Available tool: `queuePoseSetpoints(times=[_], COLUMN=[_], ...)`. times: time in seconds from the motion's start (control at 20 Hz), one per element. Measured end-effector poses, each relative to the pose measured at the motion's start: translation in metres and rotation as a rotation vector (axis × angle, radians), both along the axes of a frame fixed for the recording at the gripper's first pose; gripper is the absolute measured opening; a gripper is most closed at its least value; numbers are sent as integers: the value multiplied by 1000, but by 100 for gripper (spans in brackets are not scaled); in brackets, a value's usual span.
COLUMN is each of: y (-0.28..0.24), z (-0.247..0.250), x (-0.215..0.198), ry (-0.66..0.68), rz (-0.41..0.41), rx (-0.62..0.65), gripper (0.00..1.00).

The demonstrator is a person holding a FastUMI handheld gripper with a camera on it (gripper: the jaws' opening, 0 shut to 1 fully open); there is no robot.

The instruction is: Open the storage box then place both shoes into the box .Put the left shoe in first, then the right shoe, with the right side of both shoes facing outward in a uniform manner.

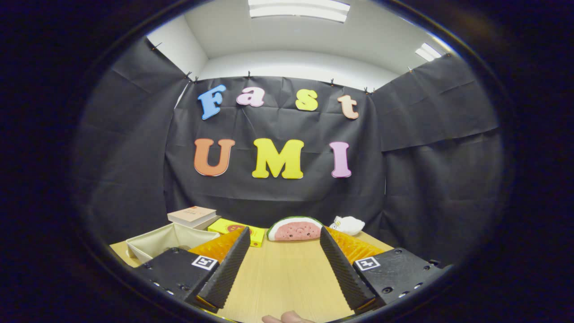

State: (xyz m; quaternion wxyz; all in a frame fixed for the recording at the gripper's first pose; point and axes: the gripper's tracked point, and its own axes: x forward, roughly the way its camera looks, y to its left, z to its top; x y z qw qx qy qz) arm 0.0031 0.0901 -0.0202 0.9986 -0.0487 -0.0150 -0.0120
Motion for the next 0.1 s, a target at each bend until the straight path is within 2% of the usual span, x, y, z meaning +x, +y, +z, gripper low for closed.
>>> queuePoseSetpoints(times=[0.1], y=[-4], z=[0], x=[-2], ry=[-2], rz=[-4], rx=[2], gripper=[95])
